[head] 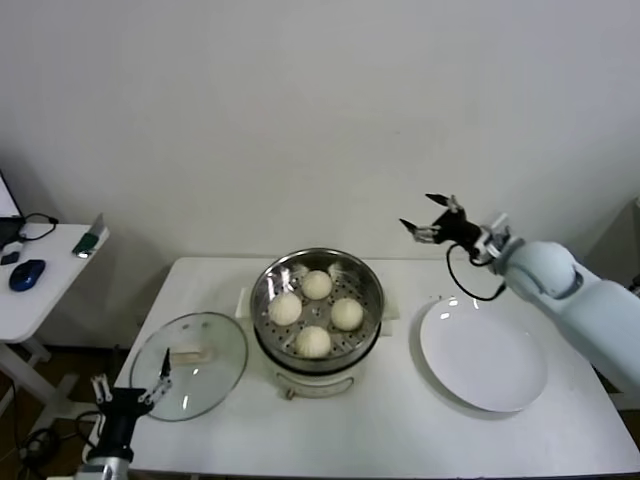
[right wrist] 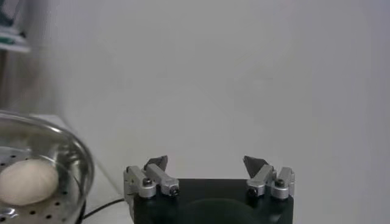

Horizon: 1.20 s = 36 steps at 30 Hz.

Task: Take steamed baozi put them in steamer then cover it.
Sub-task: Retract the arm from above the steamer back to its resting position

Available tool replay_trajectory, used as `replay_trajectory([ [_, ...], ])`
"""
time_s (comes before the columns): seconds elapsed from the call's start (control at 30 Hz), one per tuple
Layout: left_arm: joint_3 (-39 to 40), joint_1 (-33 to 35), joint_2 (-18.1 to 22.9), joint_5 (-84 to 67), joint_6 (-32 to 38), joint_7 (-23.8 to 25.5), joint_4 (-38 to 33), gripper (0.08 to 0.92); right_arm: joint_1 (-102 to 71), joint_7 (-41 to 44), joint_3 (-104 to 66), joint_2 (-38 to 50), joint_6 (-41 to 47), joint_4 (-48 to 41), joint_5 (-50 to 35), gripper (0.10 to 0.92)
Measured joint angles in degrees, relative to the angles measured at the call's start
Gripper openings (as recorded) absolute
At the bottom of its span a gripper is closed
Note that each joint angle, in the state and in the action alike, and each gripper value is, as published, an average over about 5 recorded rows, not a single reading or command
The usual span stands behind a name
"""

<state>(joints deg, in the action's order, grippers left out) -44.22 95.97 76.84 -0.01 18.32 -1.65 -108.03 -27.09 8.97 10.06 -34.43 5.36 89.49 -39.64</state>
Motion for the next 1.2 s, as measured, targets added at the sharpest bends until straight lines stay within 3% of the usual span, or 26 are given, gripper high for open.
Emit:
replay_trajectory([
  [0.3, -1.82, 0.52, -2.0, 16.4, 2.7, -2.94, 0.54, 0.823, -32.24, -0.06, -28.1, -7.29, -9.58, 0.92, 5.79, 0.823],
  [0.53, -0.87, 1.31, -2.78, 38.77, -0.34, -9.29, 2.01, 0.823, -49.65, -0.73, -37.14, -14.62, -17.82, 2.85, 11.48, 0.823],
  [0.83, 1.54, -0.36, -1.93, 62.39, -9.24, -12.93, 4.73, 0.823, -60.61, -2.31, -41.69, -22.65, -23.37, 6.43, 16.74, 0.823],
  [1.2, 3.97, -5.85, -0.43, 73.8, -16.44, -14.33, 9.73, 0.823, -66.49, -2.75, -43.87, -28.25, -25.15, 10.97, 18.55, 0.823],
])
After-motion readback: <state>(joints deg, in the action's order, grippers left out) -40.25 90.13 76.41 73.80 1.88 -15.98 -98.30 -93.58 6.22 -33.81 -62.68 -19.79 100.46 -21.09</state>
